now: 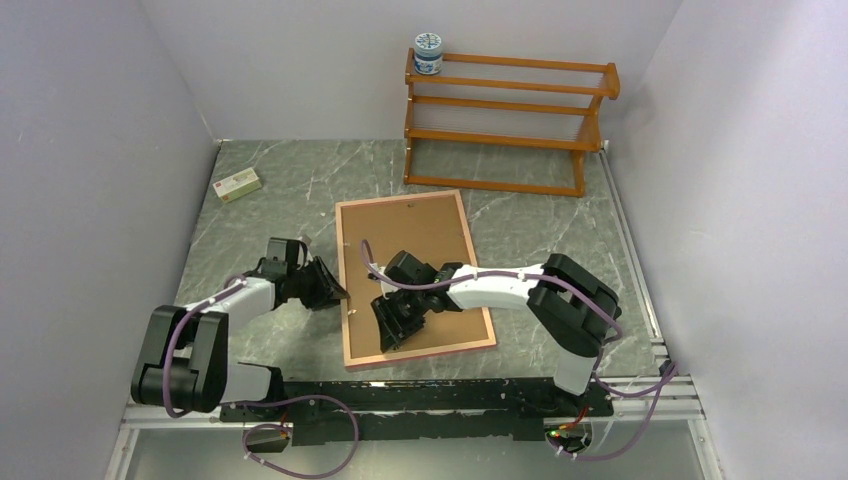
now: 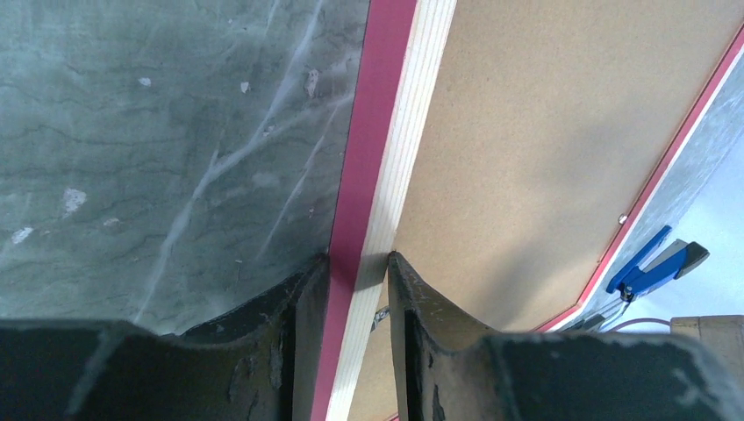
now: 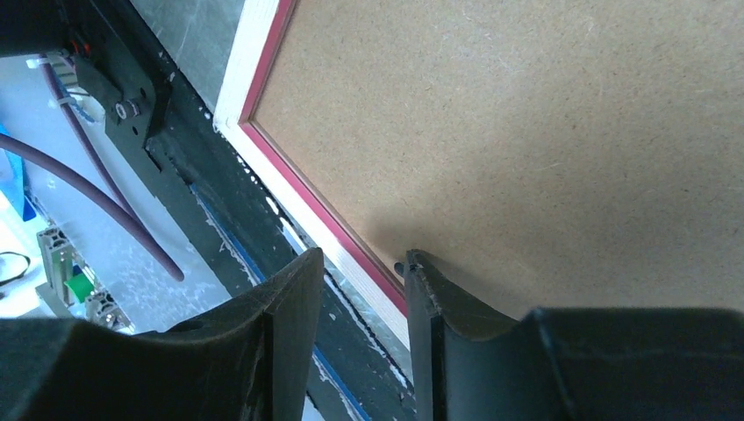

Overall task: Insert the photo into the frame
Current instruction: Install the photo frame at the center of the board.

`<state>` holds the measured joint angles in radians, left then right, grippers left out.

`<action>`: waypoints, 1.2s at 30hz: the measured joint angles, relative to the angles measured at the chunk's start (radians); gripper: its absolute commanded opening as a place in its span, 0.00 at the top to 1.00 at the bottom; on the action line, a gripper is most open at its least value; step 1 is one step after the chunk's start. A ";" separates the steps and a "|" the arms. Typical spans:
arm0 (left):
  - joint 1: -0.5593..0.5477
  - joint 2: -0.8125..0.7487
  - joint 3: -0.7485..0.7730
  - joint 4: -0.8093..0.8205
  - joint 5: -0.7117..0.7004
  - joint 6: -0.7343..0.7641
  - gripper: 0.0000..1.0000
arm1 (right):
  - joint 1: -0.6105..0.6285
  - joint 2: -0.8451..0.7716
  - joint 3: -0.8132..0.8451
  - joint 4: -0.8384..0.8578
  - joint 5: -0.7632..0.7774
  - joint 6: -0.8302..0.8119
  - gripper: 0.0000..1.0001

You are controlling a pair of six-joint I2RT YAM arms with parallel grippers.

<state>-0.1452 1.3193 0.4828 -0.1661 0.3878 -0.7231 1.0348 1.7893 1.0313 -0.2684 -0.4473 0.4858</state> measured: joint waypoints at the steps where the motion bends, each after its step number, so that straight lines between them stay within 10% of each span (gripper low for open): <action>1: 0.000 0.002 0.001 0.000 0.001 0.000 0.62 | 0.000 -0.001 -0.002 0.000 -0.002 0.000 0.57; 21: -0.001 0.021 0.017 -0.010 0.007 -0.004 0.62 | 0.000 -0.031 -0.032 -0.017 -0.004 0.002 0.54; 36: -0.006 -0.020 0.031 -0.041 -0.013 -0.004 0.39 | -0.196 -0.238 0.081 -0.050 0.231 0.118 0.35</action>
<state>-0.1516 1.2995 0.5140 -0.2070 0.3744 -0.7273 0.8391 1.5513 1.1126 -0.3180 -0.2161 0.6041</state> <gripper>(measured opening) 0.598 0.633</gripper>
